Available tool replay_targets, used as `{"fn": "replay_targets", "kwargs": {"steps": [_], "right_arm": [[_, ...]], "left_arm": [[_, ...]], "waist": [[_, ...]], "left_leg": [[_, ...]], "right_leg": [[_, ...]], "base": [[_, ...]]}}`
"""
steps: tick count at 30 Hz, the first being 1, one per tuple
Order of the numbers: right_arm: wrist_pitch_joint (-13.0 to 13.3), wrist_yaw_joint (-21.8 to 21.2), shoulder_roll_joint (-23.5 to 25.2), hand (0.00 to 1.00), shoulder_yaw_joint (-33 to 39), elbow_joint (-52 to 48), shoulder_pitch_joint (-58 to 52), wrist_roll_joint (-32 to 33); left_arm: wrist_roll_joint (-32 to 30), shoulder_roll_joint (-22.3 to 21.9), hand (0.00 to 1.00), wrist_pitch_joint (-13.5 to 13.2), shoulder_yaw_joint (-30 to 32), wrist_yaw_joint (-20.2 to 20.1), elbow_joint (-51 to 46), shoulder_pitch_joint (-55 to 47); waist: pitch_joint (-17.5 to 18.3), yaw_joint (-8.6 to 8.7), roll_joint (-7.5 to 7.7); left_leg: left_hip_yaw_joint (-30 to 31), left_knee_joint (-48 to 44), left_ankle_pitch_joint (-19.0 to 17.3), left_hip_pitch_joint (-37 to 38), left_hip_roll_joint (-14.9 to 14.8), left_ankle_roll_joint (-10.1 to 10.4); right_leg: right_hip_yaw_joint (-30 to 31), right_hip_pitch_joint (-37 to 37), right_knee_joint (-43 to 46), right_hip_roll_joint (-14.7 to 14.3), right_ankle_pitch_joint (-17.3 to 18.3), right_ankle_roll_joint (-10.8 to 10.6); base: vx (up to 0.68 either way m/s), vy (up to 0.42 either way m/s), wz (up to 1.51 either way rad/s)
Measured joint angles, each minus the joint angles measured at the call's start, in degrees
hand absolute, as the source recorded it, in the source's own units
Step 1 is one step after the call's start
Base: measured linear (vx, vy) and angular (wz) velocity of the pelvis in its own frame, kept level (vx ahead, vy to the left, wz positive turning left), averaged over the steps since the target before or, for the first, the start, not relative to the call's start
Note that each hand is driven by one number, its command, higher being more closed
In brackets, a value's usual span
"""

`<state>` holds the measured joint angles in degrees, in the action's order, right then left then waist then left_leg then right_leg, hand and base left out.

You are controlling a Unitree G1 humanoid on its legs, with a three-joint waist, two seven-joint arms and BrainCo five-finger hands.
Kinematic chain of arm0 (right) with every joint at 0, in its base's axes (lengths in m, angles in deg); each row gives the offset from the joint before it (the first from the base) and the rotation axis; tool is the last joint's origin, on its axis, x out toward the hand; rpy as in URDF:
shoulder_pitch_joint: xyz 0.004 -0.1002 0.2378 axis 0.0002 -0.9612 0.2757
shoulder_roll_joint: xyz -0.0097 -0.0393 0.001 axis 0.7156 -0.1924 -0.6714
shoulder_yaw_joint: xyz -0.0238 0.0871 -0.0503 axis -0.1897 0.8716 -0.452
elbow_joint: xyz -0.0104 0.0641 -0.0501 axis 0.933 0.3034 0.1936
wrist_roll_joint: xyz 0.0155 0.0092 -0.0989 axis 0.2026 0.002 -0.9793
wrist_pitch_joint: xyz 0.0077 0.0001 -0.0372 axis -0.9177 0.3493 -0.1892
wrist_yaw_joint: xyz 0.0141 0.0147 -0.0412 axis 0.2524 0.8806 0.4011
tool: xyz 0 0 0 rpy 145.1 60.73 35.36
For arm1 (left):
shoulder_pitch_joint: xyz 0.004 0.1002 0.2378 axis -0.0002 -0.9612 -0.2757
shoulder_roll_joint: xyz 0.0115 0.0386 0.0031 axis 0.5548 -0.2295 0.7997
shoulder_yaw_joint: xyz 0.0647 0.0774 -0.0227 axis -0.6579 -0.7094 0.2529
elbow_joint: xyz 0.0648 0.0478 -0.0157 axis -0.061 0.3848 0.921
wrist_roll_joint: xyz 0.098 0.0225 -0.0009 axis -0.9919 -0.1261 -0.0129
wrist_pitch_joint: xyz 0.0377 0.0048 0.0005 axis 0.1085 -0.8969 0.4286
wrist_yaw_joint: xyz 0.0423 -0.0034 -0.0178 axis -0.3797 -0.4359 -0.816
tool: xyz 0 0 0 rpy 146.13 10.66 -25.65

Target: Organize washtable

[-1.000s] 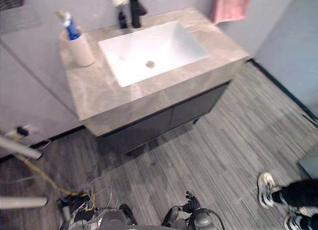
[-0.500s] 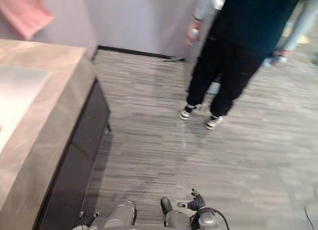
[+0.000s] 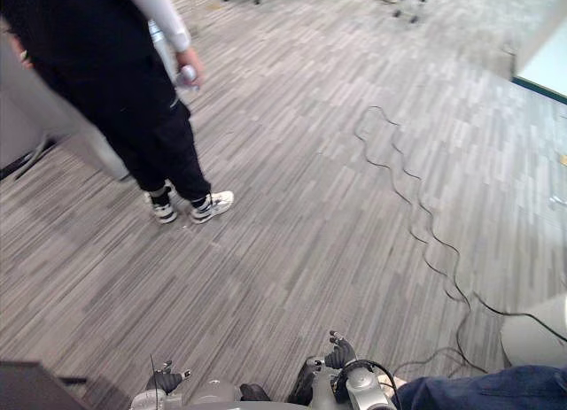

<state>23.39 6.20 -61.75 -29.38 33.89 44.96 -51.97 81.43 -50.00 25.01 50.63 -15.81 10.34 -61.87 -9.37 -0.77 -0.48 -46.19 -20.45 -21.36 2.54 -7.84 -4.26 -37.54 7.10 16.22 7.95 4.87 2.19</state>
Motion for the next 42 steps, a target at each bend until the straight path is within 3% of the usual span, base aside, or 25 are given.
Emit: {"fn": "replay_targets", "kwargs": {"steps": [2, 5, 8, 9, 10, 11, 12, 13, 14, 15, 17, 21, 24, 33, 39, 42], "right_arm": [[0.0, 0.0, -0.1, 0.00, 2.1, 1.0, -0.3, 0.2], [0.0, 0.0, -0.3, 0.00, 3.3, 1.8, -0.3, 0.3], [0.0, -0.1, -0.6, 0.00, 3.0, 2.2, -0.3, 0.5], [0.0, -0.1, -1.4, 0.00, 2.9, 2.2, -0.3, 0.5], [0.0, -0.2, -1.5, 0.00, 3.2, 2.7, -0.3, 1.3], [-0.1, -0.1, -1.9, 0.00, 3.2, 2.9, -0.1, 2.1], [-0.1, -0.1, -2.2, 0.00, 3.5, 3.9, -0.1, 2.8], [0.1, 0.0, -2.0, 0.00, 4.7, 4.0, -0.6, 3.8], [0.2, -0.1, -1.9, 0.00, 5.4, 3.8, -0.9, 4.6], [0.3, 0.0, -1.8, 0.00, 6.3, 3.8, -1.0, 5.9], [0.1, 0.3, -0.4, 0.00, 8.2, 3.9, -2.6, 9.2], [0.0, 0.7, 0.9, 0.00, 9.9, 4.5, -3.7, 10.1], [0.0, 0.6, 0.9, 0.00, 9.8, 5.4, -3.7, 10.4], [0.1, 0.6, 1.1, 0.00, 7.3, 6.1, -3.8, 10.4], [0.2, 0.5, 0.8, 0.00, 4.8, 6.0, -3.8, 10.3], [0.4, 0.3, 1.0, 0.00, 2.6, 6.0, -3.9, 9.5]], "left_arm": [[-0.1, 0.0, 0.00, 0.2, -0.9, 0.0, 0.0, 0.0], [-0.1, -0.4, 0.00, 0.3, -1.0, 0.0, 0.1, -0.5], [0.1, -0.6, 0.00, 0.3, -0.6, 0.1, -0.1, -1.9], [0.3, -0.9, 0.00, 0.2, -0.4, 0.1, -0.2, -2.6], [0.5, -1.5, 0.00, 0.2, 0.7, 0.2, -0.1, -2.5], [0.6, -1.7, 0.00, 0.2, 1.0, 0.3, -0.1, -2.6], [0.8, -1.8, 0.00, 0.2, 1.4, 0.6, 0.0, -2.7], [1.0, -1.8, 0.00, 0.1, 1.4, 1.2, 0.0, -2.6], [1.0, -1.9, 0.00, 0.0, 1.4, 1.4, 0.1, -2.5], [1.3, -1.8, 0.00, 0.0, 1.4, 1.4, 0.3, -2.2], [2.1, -1.0, 0.00, -0.3, 2.1, 2.1, 1.2, -2.2], [2.0, -0.5, 0.00, -0.3, 2.7, 2.5, 2.5, -2.2], [2.0, -0.4, 0.00, -0.3, 2.7, 2.5, 3.2, -2.2], [1.8, 0.1, 0.00, -0.2, 2.5, 2.5, 4.6, -2.2], [1.5, 0.6, 0.00, -0.2, 1.8, 2.4, 4.8, -2.2], [1.4, 1.2, 0.00, -0.2, 1.2, 2.4, 4.8, -2.2]], "waist": [[0.5, 0.09, -0.32], [0.6, -0.19, -1.09], [0.4, -0.29, -2.10], [0.6, -0.76, -3.16], [0.1, -1.79, -2.91], [0.1, -1.98, -3.03], [0.1, -2.41, -2.91], [0.2, -2.39, -2.74], [0.3, -2.13, -2.88], [0.4, -1.52, -2.89], [2.7, -1.51, -0.37], [4.9, -1.42, 1.12], [5.3, -1.59, 1.30], [6.6, -1.52, 1.94], [6.8, -1.43, 2.21], [7.3, -1.35, 3.03]], "left_leg": [[-1.1, 0.6, 1.1, 0.3, 0.3, 1.0], [-2.7, -2.7, 1.3, 0.2, -1.8, 1.4], [-1.9, -18.5, 1.5, -1.3, -9.0, 1.4], [2.2, -27.0, 3.7, -4.0, -12.2, -0.7], [11.7, -30.4, 3.8, -7.9, -10.7, -0.3], [17.0, -29.1, 3.2, -9.1, -8.5, 0.6], [26.5, -24.7, 1.6, -10.7, -4.8, 3.3], [33.2, -16.7, 1.7, -11.1, -2.8, 5.2], [34.8, -11.3, 3.1, -10.7, -2.7, 6.8], [34.5, -6.1, 6.6, -10.0, -3.4, 7.2], [32.1, 2.4, 9.1, -6.4, 1.0, 5.9], [31.9, 7.6, 10.4, -3.2, 5.0, 4.4], [32.1, 9.0, 10.5, -1.0, 6.6, 4.3], [32.0, 10.7, 10.5, 2.9, 8.1, 4.3], [33.1, 12.0, 10.9, 1.9, 8.2, 3.7], [34.7, 12.3, 11.3, 0.2, 8.2, 3.3]], "right_leg": [[2.2, 0.0, -2.6, -1.3, -1.4, -0.7], [5.5, -1.5, -8.2, -4.2, -4.0, -0.1], [12.3, -4.0, -11.7, -8.1, -4.8, 1.0], [16.4, -4.7, -12.1, -9.8, -4.8, 1.1], [20.1, -4.8, -11.9, -9.9, -5.1, 1.7], [21.8, -4.9, -11.9, -9.8, -5.2, 1.8], [24.7, -5.0, -12.0, -9.3, -5.5, 1.7], [26.2, -5.4, -12.6, -8.8, -6.2, 0.6], [26.5, -5.8, -13.3, -8.8, -6.6, 0.0], [27.0, -6.3, -14.9, -8.6, -7.1, -1.2], [28.3, -7.7, -18.8, -5.3, -9.2, -4.0], [28.0, -8.5, -19.7, -2.2, -9.1, -5.7], [27.8, -10.6, -20.3, -1.3, -9.1, -6.5], [26.7, -13.3, -20.2, 0.0, -9.3, -6.8], [26.0, -12.6, -20.3, -0.2, -9.2, -6.8], [24.8, -11.3, -19.8, -0.3, -7.7, -6.5]], "base": [[0.06, -0.141, -0.42], [0.08, -0.161, -0.67], [0.05, -0.107, -1.19], [0.09, 0.019, -1.57], [0.09, 0.051, -1.62], [0.12, 0.095, -1.56], [0.09, 0.110, -1.35], [0.09, 0.113, -1.16], [0.06, 0.125, -0.65], [0.08, 0.167, -0.33], [0.15, 0.206, -0.22], [0.15, 0.202, 0.09], [0.12, 0.142, 0.10], [0.04, 0.056, -0.03], [-0.07, -0.036, 0.09], [-0.07, -0.075, 0.26]]}}
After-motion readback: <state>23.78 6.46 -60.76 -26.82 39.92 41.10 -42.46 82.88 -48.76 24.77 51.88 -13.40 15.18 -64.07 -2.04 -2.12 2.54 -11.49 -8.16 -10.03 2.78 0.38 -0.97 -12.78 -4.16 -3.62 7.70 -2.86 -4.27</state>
